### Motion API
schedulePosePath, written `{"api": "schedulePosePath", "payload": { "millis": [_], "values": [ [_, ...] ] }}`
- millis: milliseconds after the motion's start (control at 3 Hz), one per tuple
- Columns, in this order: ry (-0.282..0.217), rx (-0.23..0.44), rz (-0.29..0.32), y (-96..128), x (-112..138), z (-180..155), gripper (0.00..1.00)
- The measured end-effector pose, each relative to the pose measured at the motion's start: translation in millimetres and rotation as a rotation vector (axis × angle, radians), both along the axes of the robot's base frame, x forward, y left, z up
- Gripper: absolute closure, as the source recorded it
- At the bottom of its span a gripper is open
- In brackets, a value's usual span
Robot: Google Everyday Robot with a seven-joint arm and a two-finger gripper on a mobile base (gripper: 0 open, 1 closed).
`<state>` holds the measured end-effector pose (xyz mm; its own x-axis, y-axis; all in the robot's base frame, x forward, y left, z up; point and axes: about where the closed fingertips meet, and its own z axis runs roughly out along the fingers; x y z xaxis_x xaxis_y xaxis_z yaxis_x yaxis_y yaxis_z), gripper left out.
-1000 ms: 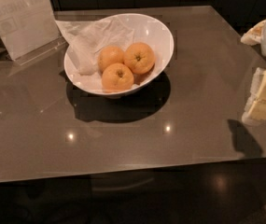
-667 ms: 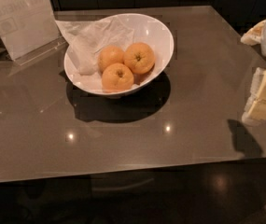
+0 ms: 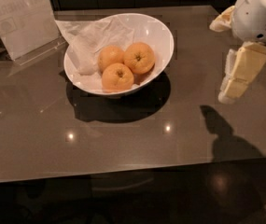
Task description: Pick orange from white bowl
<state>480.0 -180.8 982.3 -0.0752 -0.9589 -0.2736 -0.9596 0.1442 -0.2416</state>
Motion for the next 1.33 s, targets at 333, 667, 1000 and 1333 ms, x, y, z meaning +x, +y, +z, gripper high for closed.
{"api": "schedulePosePath", "payload": {
  "millis": [333,667,1000,1333],
  "values": [
    [0.024,0.064,0.13,41.9,36.5,-3.3,0.0],
    [0.031,0.12,0.237,83.3,65.4,-2.9,0.0],
    [0.035,0.156,0.298,116.4,87.1,-2.9,0.0],
    [0.019,0.162,0.294,119.1,91.0,-1.8,0.0]
  ]
}}
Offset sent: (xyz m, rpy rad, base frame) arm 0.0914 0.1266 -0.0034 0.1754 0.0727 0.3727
